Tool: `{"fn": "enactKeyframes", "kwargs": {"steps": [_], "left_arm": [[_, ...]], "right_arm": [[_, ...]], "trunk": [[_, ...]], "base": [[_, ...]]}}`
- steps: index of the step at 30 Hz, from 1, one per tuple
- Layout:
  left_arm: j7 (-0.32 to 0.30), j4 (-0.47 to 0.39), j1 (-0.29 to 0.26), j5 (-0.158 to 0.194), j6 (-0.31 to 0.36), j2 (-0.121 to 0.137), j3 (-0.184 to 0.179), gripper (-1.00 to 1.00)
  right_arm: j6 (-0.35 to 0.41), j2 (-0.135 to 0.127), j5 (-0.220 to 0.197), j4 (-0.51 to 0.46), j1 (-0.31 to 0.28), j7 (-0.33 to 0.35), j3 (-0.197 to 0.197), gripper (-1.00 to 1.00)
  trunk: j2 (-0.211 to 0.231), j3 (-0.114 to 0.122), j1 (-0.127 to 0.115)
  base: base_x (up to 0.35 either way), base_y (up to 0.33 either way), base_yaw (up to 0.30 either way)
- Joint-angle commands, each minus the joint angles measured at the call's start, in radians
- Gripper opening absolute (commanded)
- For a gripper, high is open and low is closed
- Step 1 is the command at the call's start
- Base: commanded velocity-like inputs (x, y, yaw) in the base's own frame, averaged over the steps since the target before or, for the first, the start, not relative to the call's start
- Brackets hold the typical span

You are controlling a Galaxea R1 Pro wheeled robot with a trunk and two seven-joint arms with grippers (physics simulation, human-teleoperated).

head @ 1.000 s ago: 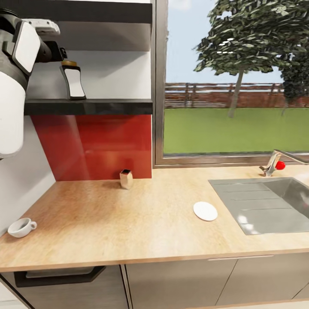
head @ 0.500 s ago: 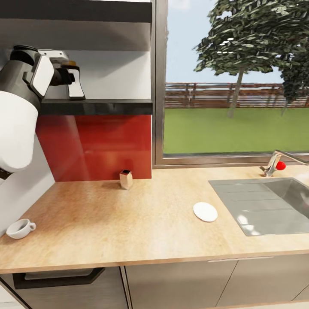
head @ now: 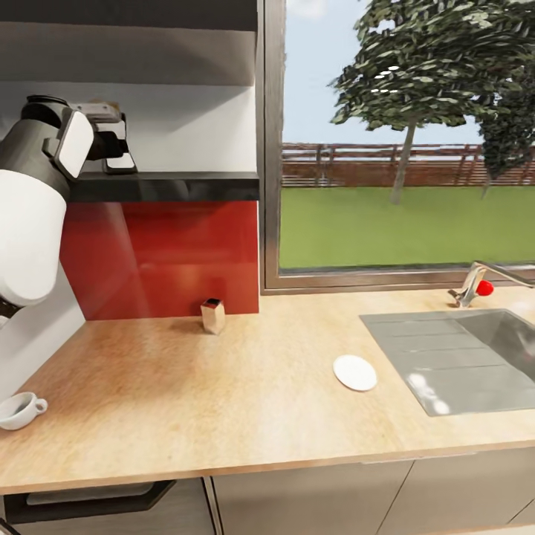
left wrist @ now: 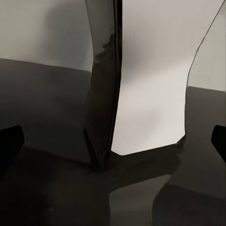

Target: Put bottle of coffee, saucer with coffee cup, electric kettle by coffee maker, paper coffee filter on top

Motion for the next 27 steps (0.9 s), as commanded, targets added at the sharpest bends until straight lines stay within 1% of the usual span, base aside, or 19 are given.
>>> {"fn": "enactKeyframes", "kwargs": {"steps": [1, 5, 10, 13, 16, 23, 27], "left_arm": [[0.004, -0.001, 0.000, 0.004, 0.004, 0.002, 0.002, 1.00], [0.004, -0.006, 0.001, 0.005, 0.003, 0.007, 0.002, 1.00], [0.005, -0.017, 0.001, 0.006, 0.000, 0.006, 0.001, 1.00], [0.004, -0.021, 0.001, 0.007, -0.040, 0.004, 0.000, 1.00], [0.004, -0.021, 0.001, 0.008, -0.061, 0.001, -0.002, 1.00], [0.004, -0.011, 0.001, 0.007, -0.069, -0.003, 0.001, 1.00], [0.004, -0.006, 0.002, 0.007, -0.071, 0.000, 0.002, 1.00]], "right_arm": [[0.005, 0.000, -0.008, -0.002, -0.001, -0.002, 0.008, 1.00], [0.005, 0.000, -0.009, -0.002, -0.001, -0.002, 0.008, 1.00], [0.005, 0.000, -0.009, -0.002, -0.001, -0.003, 0.008, 1.00], [0.005, 0.000, -0.009, -0.002, -0.001, -0.003, 0.008, 1.00], [0.005, 0.000, -0.009, -0.002, -0.001, -0.003, 0.008, 1.00], [0.005, 0.000, -0.009, -0.002, -0.001, -0.003, 0.008, 1.00], [0.005, 0.000, -0.009, -0.002, 0.000, -0.003, 0.008, 1.00]], "trunk": [[-0.002, -0.002, 0.001], [-0.002, -0.002, 0.001], [-0.002, -0.002, 0.001], [-0.002, -0.002, 0.001], [-0.002, -0.002, 0.001], [-0.002, -0.002, 0.001], [-0.002, -0.002, 0.001]], "base": [[0.131, 0.081, -0.001], [0.053, 0.033, 0.000], [0.008, 0.005, 0.000], [0.001, 0.001, 0.000], [0.000, 0.000, 0.000], [0.005, 0.000, 0.000], [0.169, 0.000, 0.000]]}}
